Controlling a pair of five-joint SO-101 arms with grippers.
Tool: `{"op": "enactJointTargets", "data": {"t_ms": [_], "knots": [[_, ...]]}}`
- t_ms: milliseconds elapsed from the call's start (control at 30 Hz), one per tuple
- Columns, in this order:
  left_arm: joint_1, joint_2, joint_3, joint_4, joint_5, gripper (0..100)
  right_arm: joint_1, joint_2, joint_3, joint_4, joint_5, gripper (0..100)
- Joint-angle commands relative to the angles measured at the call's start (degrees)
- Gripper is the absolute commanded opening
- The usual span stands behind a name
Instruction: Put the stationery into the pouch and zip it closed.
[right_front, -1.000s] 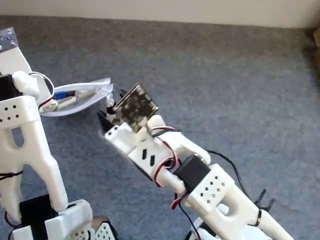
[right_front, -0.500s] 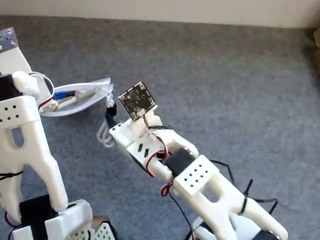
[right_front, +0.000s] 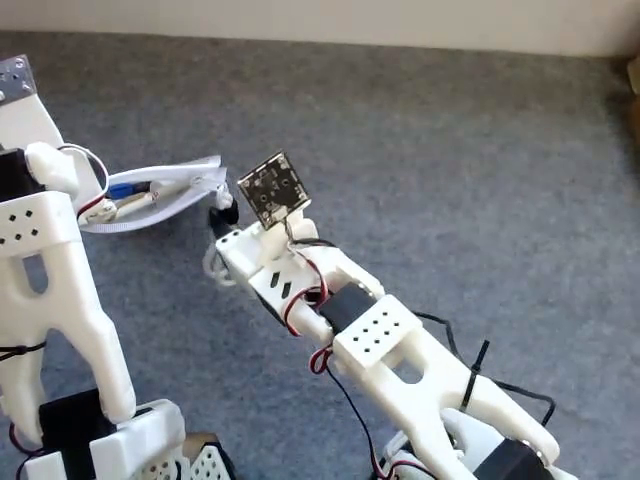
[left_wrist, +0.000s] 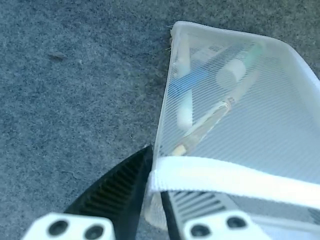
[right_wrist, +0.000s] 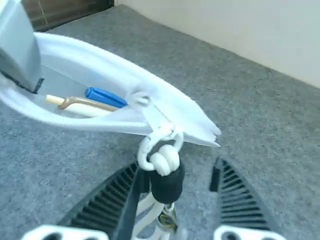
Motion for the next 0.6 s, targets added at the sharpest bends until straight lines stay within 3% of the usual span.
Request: {"op": "enactJointTargets", "data": {"t_ms": [0, 300, 433, 567], "knots": [[0.4, -0.13, -0.22, -1.32, 0.53, 0, 1.19, -2.42, -0.22, -1.1, -0.18, 10.4], [0.4, -0.13, -0.31, -1.32, 0.53, 0, 1.1, -10.15, 5.41, -1.19, 0.62, 0.5], [0.4, -0.13, -0.4, -1.32, 0.53, 0, 0.57, -13.76, 8.4, -1.36, 6.68, 0.5], [0.4, -0.4, -0.22, -1.32, 0.53, 0, -0.04, -13.93, 9.27, -1.98, 7.21, 0.5]]}}
